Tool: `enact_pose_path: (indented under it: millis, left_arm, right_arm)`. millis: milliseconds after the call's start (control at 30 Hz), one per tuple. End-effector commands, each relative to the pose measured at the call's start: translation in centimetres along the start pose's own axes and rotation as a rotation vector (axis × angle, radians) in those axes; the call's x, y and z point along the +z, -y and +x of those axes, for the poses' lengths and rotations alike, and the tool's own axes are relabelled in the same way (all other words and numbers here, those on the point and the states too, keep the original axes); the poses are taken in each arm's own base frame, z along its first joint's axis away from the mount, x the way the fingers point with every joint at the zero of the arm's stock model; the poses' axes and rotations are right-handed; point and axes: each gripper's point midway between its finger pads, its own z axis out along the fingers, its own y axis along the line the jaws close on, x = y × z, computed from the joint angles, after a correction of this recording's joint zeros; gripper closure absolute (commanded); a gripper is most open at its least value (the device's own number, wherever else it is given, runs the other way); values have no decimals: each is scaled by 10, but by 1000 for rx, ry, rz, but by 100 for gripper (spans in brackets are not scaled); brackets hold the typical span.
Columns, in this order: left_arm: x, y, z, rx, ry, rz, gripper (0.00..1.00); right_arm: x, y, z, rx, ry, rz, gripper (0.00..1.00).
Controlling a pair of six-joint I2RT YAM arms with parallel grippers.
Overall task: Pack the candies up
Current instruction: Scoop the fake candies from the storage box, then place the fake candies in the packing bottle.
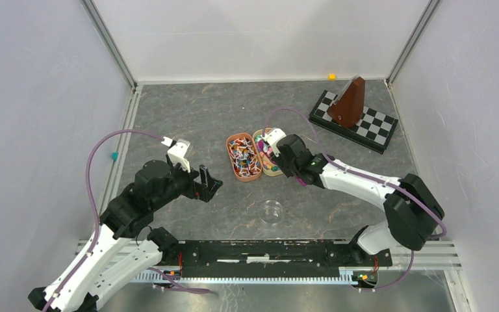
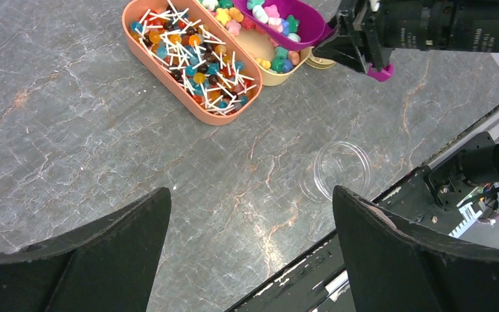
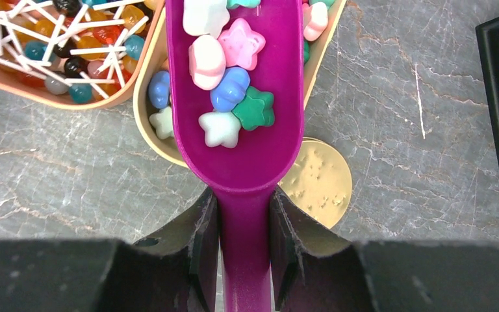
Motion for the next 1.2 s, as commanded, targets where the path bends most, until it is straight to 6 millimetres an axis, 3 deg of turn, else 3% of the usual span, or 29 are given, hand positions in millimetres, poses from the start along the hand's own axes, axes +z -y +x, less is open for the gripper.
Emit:
enact_pose_path:
  millis: [0, 200, 500, 833, 1167]
  left_arm:
    - [2, 6, -5, -44, 19, 25, 0]
    - [5, 11, -11, -49, 16, 37, 0]
    - [14, 38, -18, -99, -17, 161, 0]
    - [37, 43, -1, -118, -118, 189, 0]
    - [50, 46, 18, -155, -199, 208, 0]
  right_arm:
    - [-19, 3, -24, 18, 130, -21, 100]
    - [-43, -16, -23, 4, 226, -148, 100]
    - [-83, -48, -17, -154, 338, -301, 100]
    - [-116, -80, -11, -314, 401, -392, 100]
    - [-137, -92, -12, -387, 492, -440, 100]
